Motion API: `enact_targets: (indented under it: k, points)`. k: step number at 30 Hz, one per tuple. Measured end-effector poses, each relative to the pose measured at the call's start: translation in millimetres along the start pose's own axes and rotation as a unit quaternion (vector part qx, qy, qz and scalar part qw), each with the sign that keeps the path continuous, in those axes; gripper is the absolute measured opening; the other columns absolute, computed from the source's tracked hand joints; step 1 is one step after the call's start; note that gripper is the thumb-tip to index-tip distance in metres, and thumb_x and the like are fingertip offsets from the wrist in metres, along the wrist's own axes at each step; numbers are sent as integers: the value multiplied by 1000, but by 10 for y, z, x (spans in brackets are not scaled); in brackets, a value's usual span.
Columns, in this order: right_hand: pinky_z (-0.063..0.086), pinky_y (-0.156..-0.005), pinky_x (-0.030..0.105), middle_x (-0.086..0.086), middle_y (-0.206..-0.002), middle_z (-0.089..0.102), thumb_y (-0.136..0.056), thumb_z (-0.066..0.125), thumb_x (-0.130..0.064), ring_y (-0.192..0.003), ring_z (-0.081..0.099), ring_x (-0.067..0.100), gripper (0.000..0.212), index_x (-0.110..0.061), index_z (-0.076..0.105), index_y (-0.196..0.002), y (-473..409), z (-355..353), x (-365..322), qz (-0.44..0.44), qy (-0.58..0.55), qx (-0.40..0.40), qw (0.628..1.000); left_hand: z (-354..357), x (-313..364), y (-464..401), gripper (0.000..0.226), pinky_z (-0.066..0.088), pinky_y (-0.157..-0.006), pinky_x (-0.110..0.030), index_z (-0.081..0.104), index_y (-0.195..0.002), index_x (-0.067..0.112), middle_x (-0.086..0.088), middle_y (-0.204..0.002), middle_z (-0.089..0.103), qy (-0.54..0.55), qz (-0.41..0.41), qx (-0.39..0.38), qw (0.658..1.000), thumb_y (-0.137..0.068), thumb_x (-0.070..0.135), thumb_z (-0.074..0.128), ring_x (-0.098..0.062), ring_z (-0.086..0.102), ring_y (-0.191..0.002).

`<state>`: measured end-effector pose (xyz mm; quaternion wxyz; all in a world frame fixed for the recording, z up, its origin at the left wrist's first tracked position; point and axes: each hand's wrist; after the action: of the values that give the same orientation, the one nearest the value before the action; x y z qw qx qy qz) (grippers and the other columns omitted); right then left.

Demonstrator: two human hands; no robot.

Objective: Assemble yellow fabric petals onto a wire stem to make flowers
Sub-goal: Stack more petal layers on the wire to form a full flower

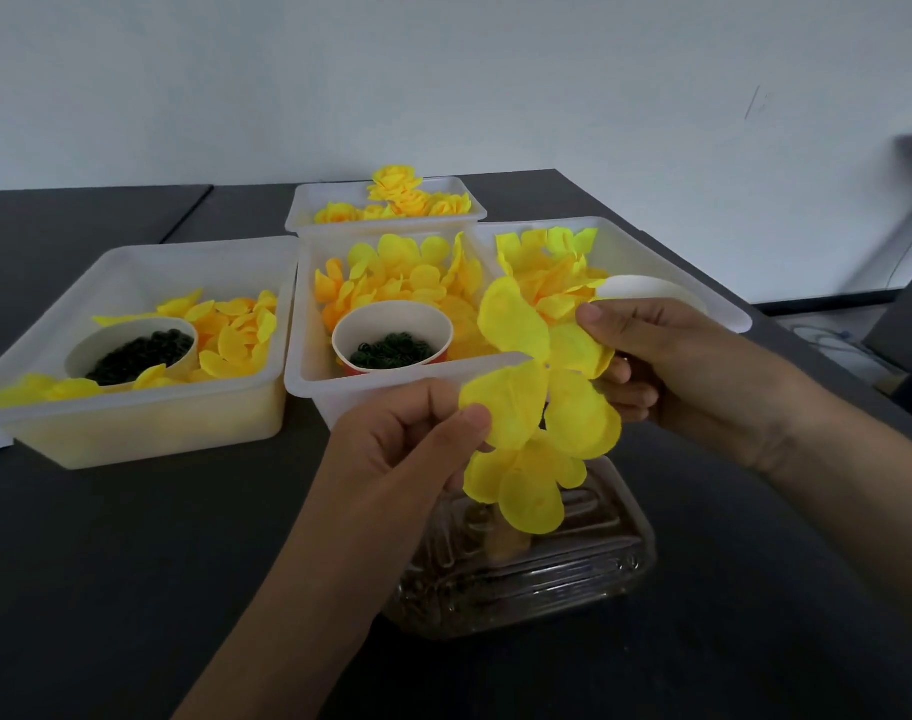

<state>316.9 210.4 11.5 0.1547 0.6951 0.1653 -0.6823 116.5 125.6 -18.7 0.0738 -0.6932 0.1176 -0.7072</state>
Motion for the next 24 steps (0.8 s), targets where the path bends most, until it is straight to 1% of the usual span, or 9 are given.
enact_targets:
  k: [4,7,11,15,16,19,22,24]
  points:
    - [24,-43,21,2,-55,34,-82,56,-35,-42,27,9,33,-16,49,-55,-18,-5,10,-10,-1,5,1000,12,15,0,30,35,-48,-13,60,-52,28,7,-48,40,3,4,-1,1000,-82,29,57,-3,36,-45]
    - [26,-43,20,2,-55,34,-82,56,-36,-42,28,9,35,-14,47,-58,-33,-13,-21,-31,6,1,1000,10,18,2,30,36,-50,-9,53,-53,23,6,-48,38,13,15,6,1000,-83,26,57,-3,38,-45]
    - [27,-41,18,-1,-53,37,-82,56,-35,-41,29,8,33,-17,51,-54,-49,-3,-48,-38,-6,-4,999,14,11,3,27,37,-51,-10,54,-56,21,8,-48,38,36,19,12,999,-82,26,58,-2,38,-46]
    - [26,-42,19,-2,-52,37,-83,55,-34,-40,29,7,35,-18,50,-53,-52,-1,-57,-36,-16,-12,999,12,20,-3,24,39,-53,-9,55,-60,15,7,-48,38,51,20,15,998,-79,26,67,-2,42,-46]
    - [26,-42,20,-2,-52,36,-83,55,-34,-40,29,7,35,-17,50,-53,-57,-3,-52,-35,-16,-12,999,7,19,-7,24,39,-52,-9,55,-60,14,6,-47,38,51,16,17,998,-79,25,66,-2,42,-45]
    - [26,-41,20,0,-52,36,-84,54,-32,-40,29,8,35,-14,48,-55,-76,-4,-5,-27,-14,-11,999,-7,-1,-15,29,37,-50,-9,52,-53,20,6,-47,39,35,4,14,999,-81,25,59,-2,42,-44]
    - [24,-42,22,1,-53,34,-85,55,-33,-41,28,9,36,-13,46,-57,-94,-20,68,-16,-6,-13,1000,-22,-20,6,30,35,-49,-14,60,-51,29,9,-47,41,-3,-5,6,1000,-81,29,57,-3,37,-45]
    - [23,-43,23,0,-54,35,-85,55,-34,-41,28,9,35,-15,48,-56,-101,-30,115,-9,-3,-21,1000,-33,-31,23,30,35,-48,-14,62,-51,30,9,-47,41,-12,-15,6,1000,-81,31,60,-3,36,-45]
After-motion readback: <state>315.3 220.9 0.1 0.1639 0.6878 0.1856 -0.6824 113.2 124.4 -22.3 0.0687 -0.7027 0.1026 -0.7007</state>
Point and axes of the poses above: each hand's wrist, its own y-axis away from the middle knuckle, its own z-axis out of the palm, x = y × z
